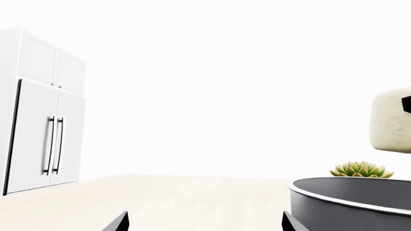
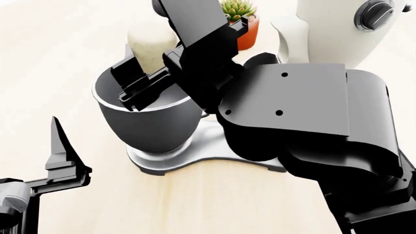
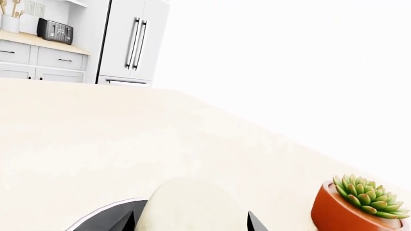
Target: Place the cheese in the stand mixer bowl.
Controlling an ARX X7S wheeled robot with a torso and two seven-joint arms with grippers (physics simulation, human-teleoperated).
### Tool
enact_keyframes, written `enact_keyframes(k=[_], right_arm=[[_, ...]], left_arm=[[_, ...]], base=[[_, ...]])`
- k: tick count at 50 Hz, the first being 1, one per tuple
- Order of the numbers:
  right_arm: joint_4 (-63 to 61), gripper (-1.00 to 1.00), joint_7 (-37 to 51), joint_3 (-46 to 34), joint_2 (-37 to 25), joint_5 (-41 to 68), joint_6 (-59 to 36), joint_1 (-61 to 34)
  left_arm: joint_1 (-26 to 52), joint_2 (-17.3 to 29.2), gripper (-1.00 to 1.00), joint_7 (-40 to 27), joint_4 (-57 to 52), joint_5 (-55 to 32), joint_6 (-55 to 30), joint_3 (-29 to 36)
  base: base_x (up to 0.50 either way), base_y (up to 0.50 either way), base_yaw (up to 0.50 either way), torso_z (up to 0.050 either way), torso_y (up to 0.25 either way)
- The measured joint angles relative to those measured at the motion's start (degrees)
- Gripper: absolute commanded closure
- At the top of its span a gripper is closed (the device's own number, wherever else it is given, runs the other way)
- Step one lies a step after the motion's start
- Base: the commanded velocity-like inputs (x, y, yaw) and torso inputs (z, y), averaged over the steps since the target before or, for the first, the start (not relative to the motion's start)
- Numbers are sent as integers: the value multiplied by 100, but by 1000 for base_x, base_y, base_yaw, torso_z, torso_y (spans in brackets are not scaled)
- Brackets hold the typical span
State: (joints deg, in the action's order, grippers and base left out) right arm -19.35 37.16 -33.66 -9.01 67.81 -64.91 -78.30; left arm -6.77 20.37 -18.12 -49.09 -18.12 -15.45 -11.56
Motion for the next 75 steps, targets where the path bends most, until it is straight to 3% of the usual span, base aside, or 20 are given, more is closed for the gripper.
enact_keyframes(k=[1, 37, 52, 60, 67, 71, 75], right_arm=[[11, -100, -9, -14, 1, -8, 10, 3], [-351, -100, 238, 93, -123, 562, -30, 7], [-2439, -100, 2149, 809, -1001, 3373, 363, -23], [-3350, -100, 3831, 2346, -1602, 5860, 233, 59], [-3605, -100, 4552, 3534, -2605, 7260, 356, -303], [-3540, -100, 4739, 3995, -3201, 7712, 394, -659], [-3361, -100, 4837, 4343, -3808, 7984, 405, -1117]], left_arm=[[0, 2, -100, -2, 1, -1, 1, 1], [22, 81, -100, -94, 7, -5, -8, 97], [9, 115, -100, -140, -46, 43, -22, 175], [28, 171, -100, -192, -162, 25, -114, 151], [169, 325, -100, -280, -412, -47, -411, 70], [278, 556, -100, -448, -601, -209, -604, -42], [232, 1327, -100, -1139, -732, -628, -432, -92]], base=[[0, 0, 0, 0, 0], [0, 0, 0, 0, 0], [0, 0, 0, 0, 0], [0, 0, 0, 0, 0], [0, 0, 0, 0, 0], [0, 0, 0, 0, 0], [0, 0, 0, 0, 0]])
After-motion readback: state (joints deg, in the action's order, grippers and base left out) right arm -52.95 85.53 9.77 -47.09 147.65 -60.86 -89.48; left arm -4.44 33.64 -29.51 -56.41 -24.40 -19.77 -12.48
